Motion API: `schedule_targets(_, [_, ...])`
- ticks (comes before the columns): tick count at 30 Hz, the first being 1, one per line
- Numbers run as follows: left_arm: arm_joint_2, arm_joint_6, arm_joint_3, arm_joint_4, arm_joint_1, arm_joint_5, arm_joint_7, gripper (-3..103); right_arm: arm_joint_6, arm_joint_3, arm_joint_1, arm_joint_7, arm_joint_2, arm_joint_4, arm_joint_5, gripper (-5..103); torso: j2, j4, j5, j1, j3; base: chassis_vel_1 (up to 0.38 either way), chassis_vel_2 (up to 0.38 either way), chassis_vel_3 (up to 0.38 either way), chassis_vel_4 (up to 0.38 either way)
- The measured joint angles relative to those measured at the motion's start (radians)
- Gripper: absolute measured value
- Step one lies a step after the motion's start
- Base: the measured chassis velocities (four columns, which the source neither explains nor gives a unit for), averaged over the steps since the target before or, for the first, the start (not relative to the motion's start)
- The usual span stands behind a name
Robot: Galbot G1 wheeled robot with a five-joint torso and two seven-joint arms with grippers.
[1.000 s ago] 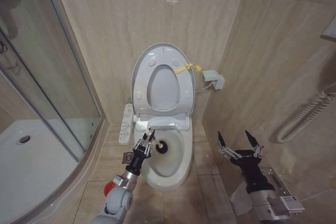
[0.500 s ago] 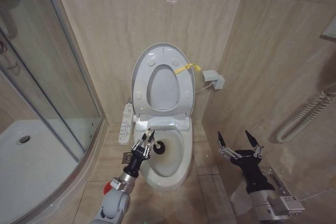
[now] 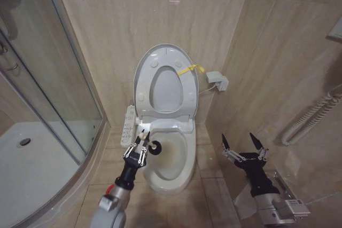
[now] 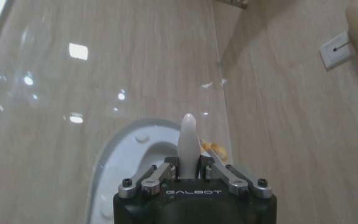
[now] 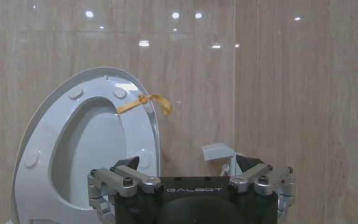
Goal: Open the toilet lid, clean the toilet bowl with a toilet brush, close the toilet lid, and flush.
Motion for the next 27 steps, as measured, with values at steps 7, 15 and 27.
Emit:
schedule_targets(7, [-0.016, 0.009, -0.070, -0.126, 0.140, 0.099, -0.090, 22, 0.000, 0.000, 0.000, 0.000, 0.000, 0.000, 0.000, 100, 0.000, -0.0001, 0.0001, 0.000, 0.000, 0.000, 0.000, 0.000, 0.000])
schedule_targets(15, [-0.099, 0.050, -0.143, -0.228, 0.336, 0.160, -0.267, 22, 0.000, 0.000, 0.000, 0.000, 0.000, 0.000, 0.000, 100, 0.000, 0.0001, 0.0000, 0.000, 0.000, 0.000, 0.000, 0.000, 0.000])
schedule_targets(27, [-0.107, -0.008, -0.249, 0.041, 0.265, 0.027, -0.273, 22, 0.000, 0.000, 0.000, 0.000, 0.000, 0.000, 0.000, 100, 0.000, -0.0003, -0.0003, 0.000, 0.000, 0.000, 0.000, 0.000, 0.000])
